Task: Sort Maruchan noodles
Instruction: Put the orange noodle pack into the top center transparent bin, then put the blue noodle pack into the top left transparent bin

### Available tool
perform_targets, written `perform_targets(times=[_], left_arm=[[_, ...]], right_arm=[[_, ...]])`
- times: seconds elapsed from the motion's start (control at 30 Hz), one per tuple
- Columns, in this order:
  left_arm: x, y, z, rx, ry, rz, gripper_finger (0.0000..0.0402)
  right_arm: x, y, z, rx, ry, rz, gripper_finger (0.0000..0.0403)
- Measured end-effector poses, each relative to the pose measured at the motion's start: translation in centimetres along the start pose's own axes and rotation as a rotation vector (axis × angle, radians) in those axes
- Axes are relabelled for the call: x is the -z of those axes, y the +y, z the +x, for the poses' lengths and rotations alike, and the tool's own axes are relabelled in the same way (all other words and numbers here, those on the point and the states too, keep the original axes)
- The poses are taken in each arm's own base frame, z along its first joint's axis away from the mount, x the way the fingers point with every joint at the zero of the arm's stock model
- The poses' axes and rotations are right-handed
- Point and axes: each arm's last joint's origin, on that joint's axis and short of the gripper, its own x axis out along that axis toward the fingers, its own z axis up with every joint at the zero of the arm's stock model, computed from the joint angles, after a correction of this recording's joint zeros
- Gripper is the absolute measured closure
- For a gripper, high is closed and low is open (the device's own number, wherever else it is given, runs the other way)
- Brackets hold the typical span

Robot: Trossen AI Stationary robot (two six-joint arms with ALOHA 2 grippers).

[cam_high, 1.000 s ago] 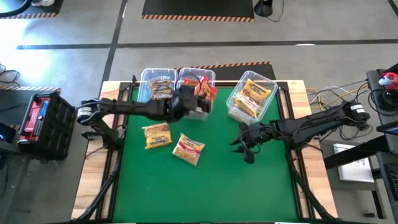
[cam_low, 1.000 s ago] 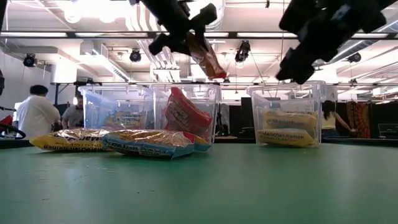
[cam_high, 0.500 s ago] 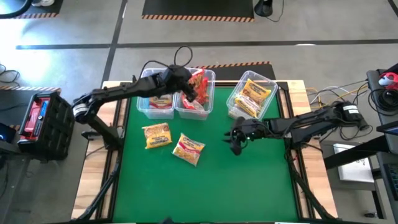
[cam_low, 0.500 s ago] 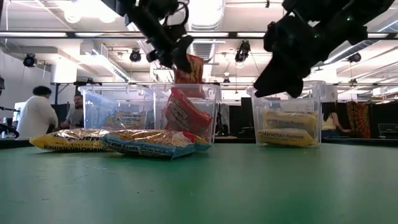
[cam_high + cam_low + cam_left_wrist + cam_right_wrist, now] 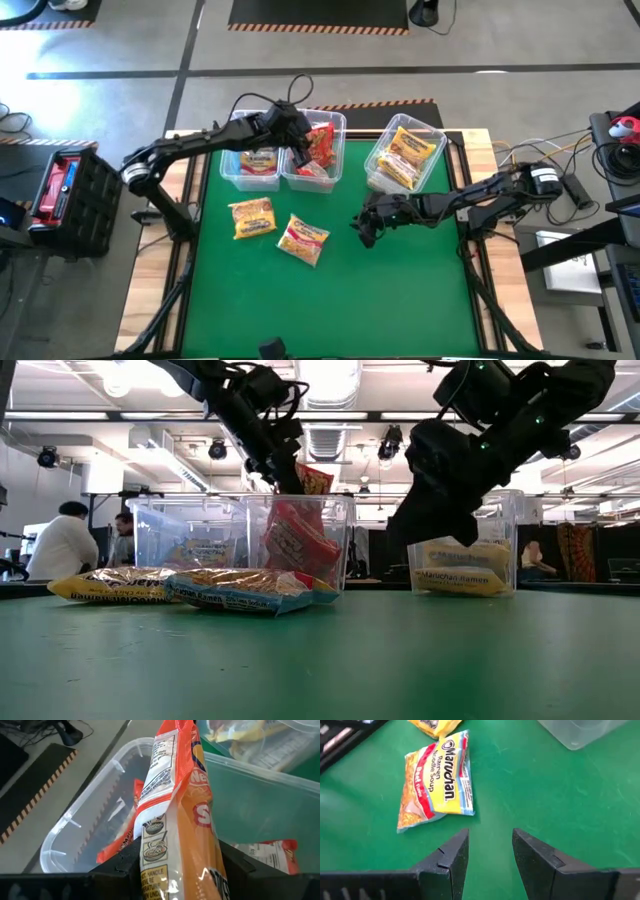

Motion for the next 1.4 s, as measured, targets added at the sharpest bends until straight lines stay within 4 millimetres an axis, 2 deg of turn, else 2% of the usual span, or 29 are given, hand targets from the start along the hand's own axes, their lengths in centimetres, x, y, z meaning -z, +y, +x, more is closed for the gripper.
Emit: perform_targets(times=[0.13, 0.47, 0.7, 0.8, 0.93, 1.03, 1.13, 1.23, 1.4], left_arm=[[0.3, 0.0, 0.5, 0.018, 0.019, -0.019, 0.0241], [0.8, -0.3, 1.6, 0.029, 0.067, -0.044, 0.0183], [-1.1, 0.4, 0.0, 0.025, 0.072, -0.051, 0.0177], [-2.3, 0.8, -1.2, 0.025, 0.078, -0.085, 0.0180], [-2.5, 0.5, -3.1, 0.078, 0.131, -0.149, 0.0182], [-2.2, -0.5, -4.8, 0.105, 0.159, -0.233, 0.0183], [-2.0, -2.3, -7.2, 0.143, 0.129, -0.289, 0.0183], [-1.6, -5.2, -9.3, 0.204, 0.091, -0.342, 0.0183], [0.3, -10.8, -11.4, 0.202, 0.037, -0.503, 0.0183]], right_arm=[[-0.1, 0.0, -0.1, -0.002, -0.003, 0.030, 0.0262], [-0.5, 0.0, -0.7, -0.006, -0.020, 0.009, 0.0262], [-0.2, -0.1, -0.7, 0.012, 0.009, 0.006, 0.0262], [0.0, -0.3, -0.7, 0.026, 0.032, 0.006, 0.0261], [0.3, -0.5, -0.8, 0.049, 0.067, 0.030, 0.0261], [0.4, -0.5, -1.1, 0.051, 0.084, 0.053, 0.0261], [0.4, -0.5, -1.5, 0.057, 0.095, 0.045, 0.0261], [0.3, -0.5, -1.8, 0.058, 0.098, 0.036, 0.0261], [0.3, -0.5, -1.8, 0.060, 0.095, 0.035, 0.0261]])
